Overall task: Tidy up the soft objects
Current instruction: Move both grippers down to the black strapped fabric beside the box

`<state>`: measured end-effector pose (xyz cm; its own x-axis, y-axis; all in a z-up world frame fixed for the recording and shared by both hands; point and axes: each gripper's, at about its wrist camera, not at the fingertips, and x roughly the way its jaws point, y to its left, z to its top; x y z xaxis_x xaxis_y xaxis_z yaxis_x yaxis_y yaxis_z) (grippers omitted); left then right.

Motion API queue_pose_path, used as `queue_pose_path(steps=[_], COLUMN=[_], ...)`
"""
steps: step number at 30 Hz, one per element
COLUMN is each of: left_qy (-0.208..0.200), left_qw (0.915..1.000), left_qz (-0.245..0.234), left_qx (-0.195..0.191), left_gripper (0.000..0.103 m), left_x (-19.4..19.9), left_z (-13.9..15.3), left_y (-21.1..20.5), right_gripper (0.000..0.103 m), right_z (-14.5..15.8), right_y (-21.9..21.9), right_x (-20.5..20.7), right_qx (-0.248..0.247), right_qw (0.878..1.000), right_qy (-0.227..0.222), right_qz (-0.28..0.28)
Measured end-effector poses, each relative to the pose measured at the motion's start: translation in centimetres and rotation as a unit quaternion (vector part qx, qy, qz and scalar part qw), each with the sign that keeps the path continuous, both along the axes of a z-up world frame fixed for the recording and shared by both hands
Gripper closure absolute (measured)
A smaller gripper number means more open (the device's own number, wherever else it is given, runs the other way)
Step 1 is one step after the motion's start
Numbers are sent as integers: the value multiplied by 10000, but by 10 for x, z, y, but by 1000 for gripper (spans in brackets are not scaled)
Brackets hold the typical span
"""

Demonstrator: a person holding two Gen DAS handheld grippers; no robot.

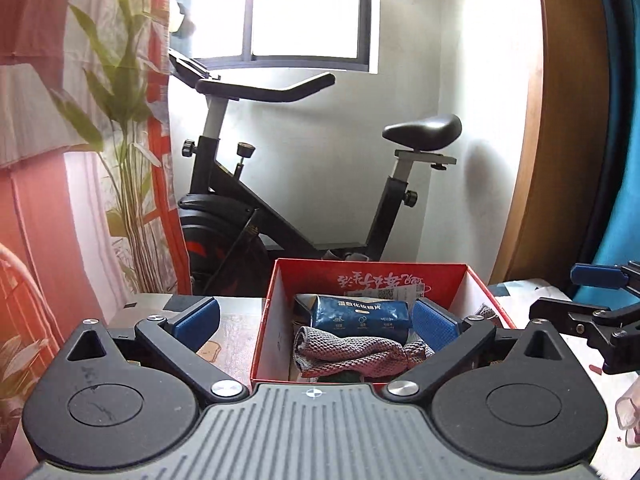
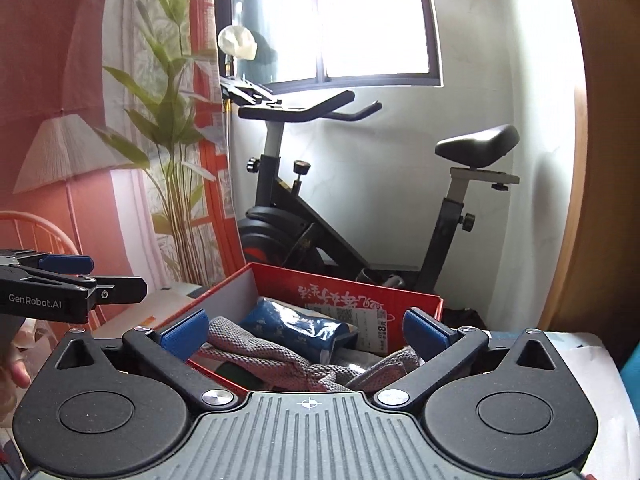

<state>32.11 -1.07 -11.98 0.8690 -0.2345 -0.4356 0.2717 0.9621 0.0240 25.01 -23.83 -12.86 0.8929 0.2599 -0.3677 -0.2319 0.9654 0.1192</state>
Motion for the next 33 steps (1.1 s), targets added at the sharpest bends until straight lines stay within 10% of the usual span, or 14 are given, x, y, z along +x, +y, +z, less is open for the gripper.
queue_pose_path(steps=[14,33], left_qy=[-461,-501], left_qw=[9979,9966], left_qz=[438,546], left_qx=[-134,-366], left_gripper=[0,0], left_x=[-81,-155], left_z=[18,-31], left_y=[30,46], right_gripper=[0,0], right_z=[2,-34], right_y=[4,-3], right_x=[-88,-163], right_qx=[120,318], right_qw=[9971,9966], right_qy=[-656,-712], right_qz=[-355,-270])
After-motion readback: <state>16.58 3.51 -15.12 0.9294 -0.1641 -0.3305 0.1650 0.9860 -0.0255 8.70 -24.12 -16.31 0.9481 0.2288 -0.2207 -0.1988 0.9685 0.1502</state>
